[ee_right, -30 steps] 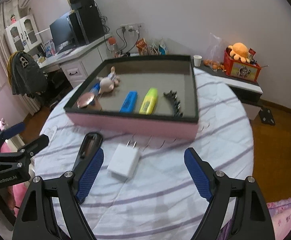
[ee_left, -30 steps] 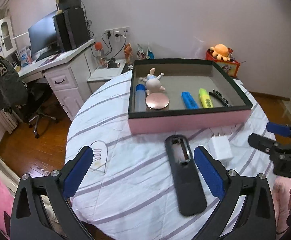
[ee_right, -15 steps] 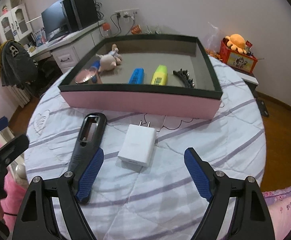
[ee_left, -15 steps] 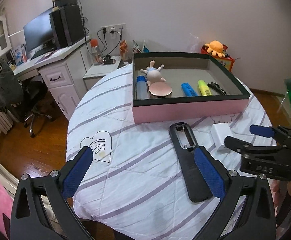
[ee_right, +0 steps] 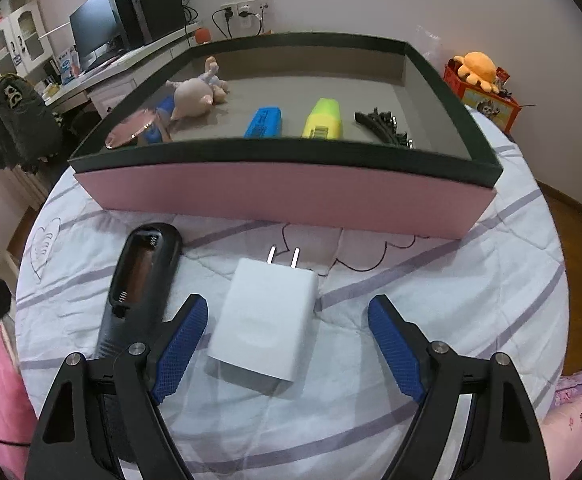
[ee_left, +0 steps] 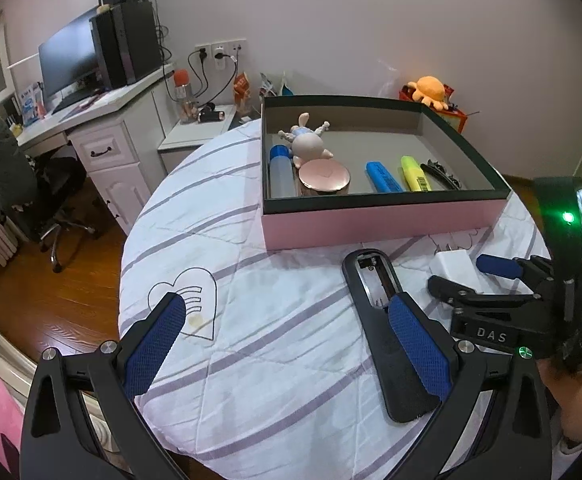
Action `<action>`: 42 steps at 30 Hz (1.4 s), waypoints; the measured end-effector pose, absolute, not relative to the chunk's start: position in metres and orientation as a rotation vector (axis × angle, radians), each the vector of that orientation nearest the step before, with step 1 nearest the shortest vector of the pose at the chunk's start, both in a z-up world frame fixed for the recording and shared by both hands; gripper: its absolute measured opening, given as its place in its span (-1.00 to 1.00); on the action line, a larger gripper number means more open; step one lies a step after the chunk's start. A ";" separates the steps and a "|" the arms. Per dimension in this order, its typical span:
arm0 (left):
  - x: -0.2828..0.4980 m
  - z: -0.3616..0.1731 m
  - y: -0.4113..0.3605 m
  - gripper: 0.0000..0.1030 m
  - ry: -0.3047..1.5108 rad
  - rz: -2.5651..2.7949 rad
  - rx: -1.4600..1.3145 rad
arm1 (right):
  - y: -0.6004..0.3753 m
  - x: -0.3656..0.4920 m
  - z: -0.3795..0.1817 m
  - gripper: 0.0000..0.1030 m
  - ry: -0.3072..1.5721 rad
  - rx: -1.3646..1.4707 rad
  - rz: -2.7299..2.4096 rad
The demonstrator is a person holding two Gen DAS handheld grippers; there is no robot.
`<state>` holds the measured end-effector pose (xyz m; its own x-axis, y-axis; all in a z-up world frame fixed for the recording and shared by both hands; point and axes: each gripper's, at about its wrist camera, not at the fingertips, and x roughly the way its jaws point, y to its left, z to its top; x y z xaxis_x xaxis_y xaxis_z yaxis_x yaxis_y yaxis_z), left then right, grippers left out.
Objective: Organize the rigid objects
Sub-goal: 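Close the right gripper on the white charger and lift it, then carry the white charger into the box and open the right gripper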
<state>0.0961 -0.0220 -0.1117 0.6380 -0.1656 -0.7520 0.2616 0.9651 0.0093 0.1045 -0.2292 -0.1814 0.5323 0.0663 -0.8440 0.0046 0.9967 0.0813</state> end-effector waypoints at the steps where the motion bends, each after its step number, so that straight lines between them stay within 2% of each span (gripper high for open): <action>1: 0.098 -0.112 -0.023 0.99 0.846 -0.248 0.119 | -0.230 0.103 -0.181 0.45 1.002 0.068 0.034; 2: 0.100 -0.113 -0.024 0.99 0.849 -0.256 0.117 | -0.231 0.103 -0.180 0.42 1.001 0.062 0.038; 7: 0.102 -0.114 -0.032 0.99 0.851 -0.275 0.128 | -0.235 0.102 -0.178 -0.19 0.979 0.039 0.090; 13: 0.104 -0.106 -0.028 0.99 0.830 -0.284 0.111 | -0.245 0.097 -0.165 -0.19 0.969 0.050 0.142; 20: 0.115 -0.086 -0.026 0.99 0.773 -0.304 0.048 | -0.246 0.086 -0.115 -0.19 0.866 0.060 0.222; 28: 0.154 -0.068 -0.044 0.99 0.747 -0.309 0.055 | -0.265 0.137 -0.085 -0.19 0.823 0.078 0.194; 42: 0.208 -0.084 -0.052 0.99 0.766 -0.320 0.083 | -0.307 0.287 -0.135 -0.19 1.035 0.149 0.108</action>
<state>0.2081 -0.0518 -0.0839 0.6754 -0.2536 -0.6925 0.3139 0.9486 -0.0413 0.2871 -0.3066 -0.1351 0.5064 0.1593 -0.8474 -0.0191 0.9846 0.1737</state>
